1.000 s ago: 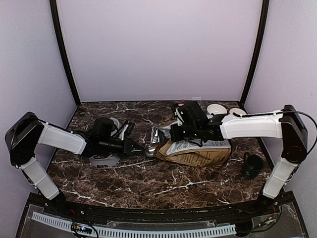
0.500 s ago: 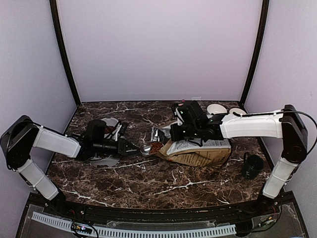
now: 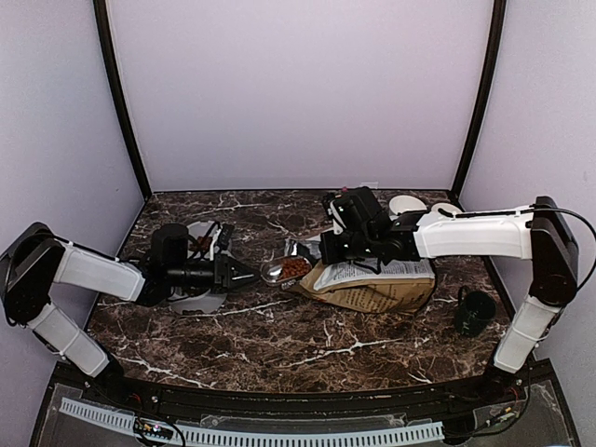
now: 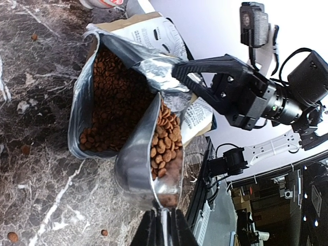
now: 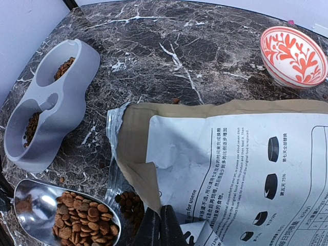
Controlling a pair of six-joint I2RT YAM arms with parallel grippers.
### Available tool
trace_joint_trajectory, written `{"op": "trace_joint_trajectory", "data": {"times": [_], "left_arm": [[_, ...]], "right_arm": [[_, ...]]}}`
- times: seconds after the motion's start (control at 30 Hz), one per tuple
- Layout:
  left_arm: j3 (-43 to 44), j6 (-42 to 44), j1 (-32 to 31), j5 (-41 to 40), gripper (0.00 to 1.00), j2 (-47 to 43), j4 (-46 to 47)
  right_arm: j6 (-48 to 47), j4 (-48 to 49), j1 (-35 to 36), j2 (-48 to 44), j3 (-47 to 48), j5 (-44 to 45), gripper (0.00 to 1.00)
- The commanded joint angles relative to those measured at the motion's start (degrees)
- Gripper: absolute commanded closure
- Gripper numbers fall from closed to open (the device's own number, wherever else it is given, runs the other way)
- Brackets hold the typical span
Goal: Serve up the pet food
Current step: Place the pet food in the pet food bowl.
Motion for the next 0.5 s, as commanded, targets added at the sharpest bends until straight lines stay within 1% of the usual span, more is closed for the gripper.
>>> {"op": "trace_joint_trajectory", "data": {"times": [0.0,0.27,0.47], "left_arm": [[-1.19,-2.36,0.67,1.96,1.0,-2.39,6.25],[-2.48,-5.37,1.47,3.23,1.0,-2.07,12.93],[-2.45,-10.99,2.04,4.86,1.0,-1.47,20.25]], "right_arm": [[-0.09,0.27,-1.48,0.06,2.15,3.71,1.0],[-0.26,-0.36,-1.47,0.63,2.87,3.76,1.0],[-1.21,-0.58,-1.48,0.87,2.97,4.02,1.0]]}}
